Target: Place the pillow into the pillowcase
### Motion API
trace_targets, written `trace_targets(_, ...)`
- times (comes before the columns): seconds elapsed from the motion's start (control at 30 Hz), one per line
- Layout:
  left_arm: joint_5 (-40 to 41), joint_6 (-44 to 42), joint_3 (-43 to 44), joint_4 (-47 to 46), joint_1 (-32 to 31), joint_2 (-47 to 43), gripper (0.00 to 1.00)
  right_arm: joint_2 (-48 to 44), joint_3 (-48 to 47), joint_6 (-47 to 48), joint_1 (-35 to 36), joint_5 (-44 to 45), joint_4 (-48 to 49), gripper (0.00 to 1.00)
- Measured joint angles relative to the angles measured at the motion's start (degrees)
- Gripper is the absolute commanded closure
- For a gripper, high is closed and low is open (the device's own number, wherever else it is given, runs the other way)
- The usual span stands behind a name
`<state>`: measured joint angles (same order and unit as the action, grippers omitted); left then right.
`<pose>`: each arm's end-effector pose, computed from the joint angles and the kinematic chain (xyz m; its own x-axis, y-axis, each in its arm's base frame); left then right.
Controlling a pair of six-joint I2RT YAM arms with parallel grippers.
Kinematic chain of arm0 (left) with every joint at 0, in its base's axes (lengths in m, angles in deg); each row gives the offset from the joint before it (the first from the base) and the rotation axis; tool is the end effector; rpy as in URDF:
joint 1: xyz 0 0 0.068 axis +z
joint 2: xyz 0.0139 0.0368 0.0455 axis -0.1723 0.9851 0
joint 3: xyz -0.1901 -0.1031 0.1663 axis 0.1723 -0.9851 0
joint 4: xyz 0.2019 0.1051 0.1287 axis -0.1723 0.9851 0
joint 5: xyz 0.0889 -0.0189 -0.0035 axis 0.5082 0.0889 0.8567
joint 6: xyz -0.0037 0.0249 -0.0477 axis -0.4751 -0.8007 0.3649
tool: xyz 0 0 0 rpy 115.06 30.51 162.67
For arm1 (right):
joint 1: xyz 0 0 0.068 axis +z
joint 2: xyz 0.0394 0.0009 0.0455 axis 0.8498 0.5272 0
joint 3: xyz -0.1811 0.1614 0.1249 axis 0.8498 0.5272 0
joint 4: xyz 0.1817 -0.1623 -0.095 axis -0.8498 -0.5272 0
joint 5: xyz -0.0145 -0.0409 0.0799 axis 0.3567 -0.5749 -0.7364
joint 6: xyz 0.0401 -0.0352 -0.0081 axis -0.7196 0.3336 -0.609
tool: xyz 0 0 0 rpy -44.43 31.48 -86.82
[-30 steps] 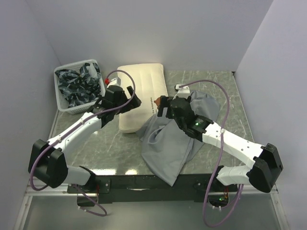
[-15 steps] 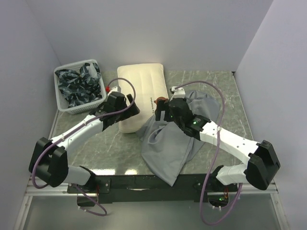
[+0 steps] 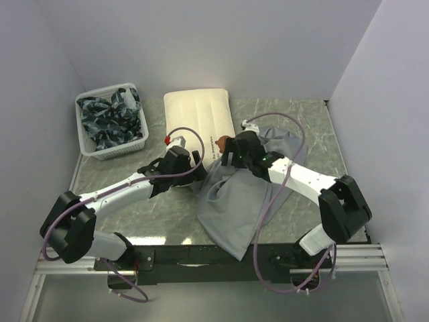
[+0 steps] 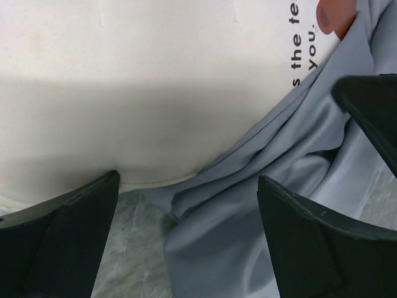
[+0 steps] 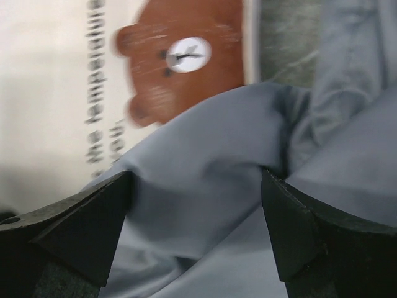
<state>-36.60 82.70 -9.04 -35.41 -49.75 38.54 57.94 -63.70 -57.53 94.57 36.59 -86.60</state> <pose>0.2215 -0.1782 0.2231 -0.7618 -0.3339 -0.5550 -0.0321 0.8753 -0.4825 0.2696 0.1905 0.2383 -0.6654 0.1294 -0.7351 -0.1471 0.9428 0.2992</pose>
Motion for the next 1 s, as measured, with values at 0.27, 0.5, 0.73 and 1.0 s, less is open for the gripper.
trace_targets(0.27, -2.69, -0.31, -0.09, -2.34, -0.85, 0.74, 0.08, 0.59, -0.11, -2.95, -11.37, -0.59, -0.70, 0.09)
trace_targets(0.5, -5.03, -1.09, -4.39, -2.62, -3.15, -3.54, 0.10, -0.76, 0.11, -4.15, -13.81, 0.98, -1.77, 0.11)
trace_targets(0.73, -7.89, -1.38, -7.13, -0.96, -6.91, -10.19, 0.10, -6.45, 5.07, -5.75, -13.77, 1.25, -3.08, 0.12)
trace_targets(1.0, -10.32, -1.55, -9.88, -2.43, -12.72, -9.62, 0.14, -20.24, 14.43, -9.33, -13.77, 3.21, -10.05, 0.13)
